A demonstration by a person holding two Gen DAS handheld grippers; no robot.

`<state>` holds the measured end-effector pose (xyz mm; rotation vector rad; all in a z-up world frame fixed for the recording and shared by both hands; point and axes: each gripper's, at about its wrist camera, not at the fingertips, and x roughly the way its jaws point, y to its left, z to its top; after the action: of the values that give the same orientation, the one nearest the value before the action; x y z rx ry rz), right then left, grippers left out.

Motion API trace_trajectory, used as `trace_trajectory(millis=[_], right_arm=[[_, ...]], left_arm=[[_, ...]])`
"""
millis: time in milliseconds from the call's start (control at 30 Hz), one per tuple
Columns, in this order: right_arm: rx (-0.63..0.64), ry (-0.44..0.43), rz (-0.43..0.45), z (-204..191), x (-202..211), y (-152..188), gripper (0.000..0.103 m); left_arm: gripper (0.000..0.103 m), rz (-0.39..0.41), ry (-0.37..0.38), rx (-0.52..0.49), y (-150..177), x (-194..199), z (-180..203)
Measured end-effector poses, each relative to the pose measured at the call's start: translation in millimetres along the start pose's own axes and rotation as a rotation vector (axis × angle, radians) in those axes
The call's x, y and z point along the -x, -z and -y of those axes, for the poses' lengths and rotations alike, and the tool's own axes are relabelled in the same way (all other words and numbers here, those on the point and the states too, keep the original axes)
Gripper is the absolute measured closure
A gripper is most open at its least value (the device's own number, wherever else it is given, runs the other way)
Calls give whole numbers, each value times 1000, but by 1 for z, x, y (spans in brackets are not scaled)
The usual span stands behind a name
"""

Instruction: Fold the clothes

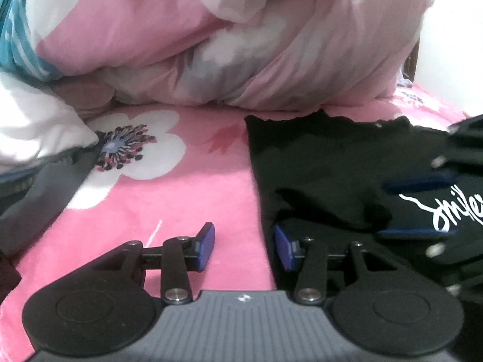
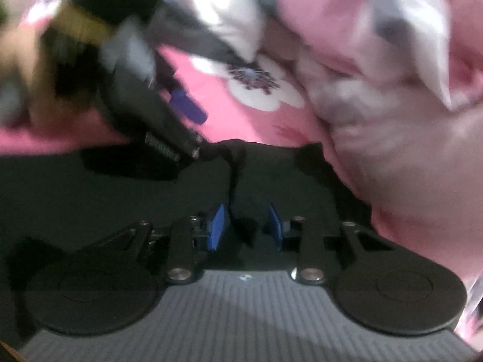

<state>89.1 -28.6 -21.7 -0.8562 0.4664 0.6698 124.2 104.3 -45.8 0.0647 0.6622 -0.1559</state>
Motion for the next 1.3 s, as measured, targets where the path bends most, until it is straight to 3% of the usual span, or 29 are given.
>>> trace_trajectory(millis=[100, 167, 600, 767, 867, 1133, 1300], right_arm=[[53, 11, 15, -6, -6, 0, 76], [53, 22, 26, -4, -4, 4, 101], [7, 80, 5, -7, -3, 32, 98], [-89, 4, -5, 8, 19, 35, 89], [-254, -33, -6, 36, 30, 42, 82], [-1012, -150, -32, 153, -10, 82, 72], [-1258, -195, -30, 183, -47, 98, 72]], left_arm=[[57, -5, 6, 15, 0, -2, -3], [57, -7, 7, 19, 0, -2, -4], [57, -9, 0, 6, -1, -4, -2], [54, -18, -5, 7, -4, 1, -4], [53, -12, -3, 13, -7, 11, -9], [45, 43, 146, 33, -14, 19, -11], [45, -26, 120, 115, -18, -8, -19]])
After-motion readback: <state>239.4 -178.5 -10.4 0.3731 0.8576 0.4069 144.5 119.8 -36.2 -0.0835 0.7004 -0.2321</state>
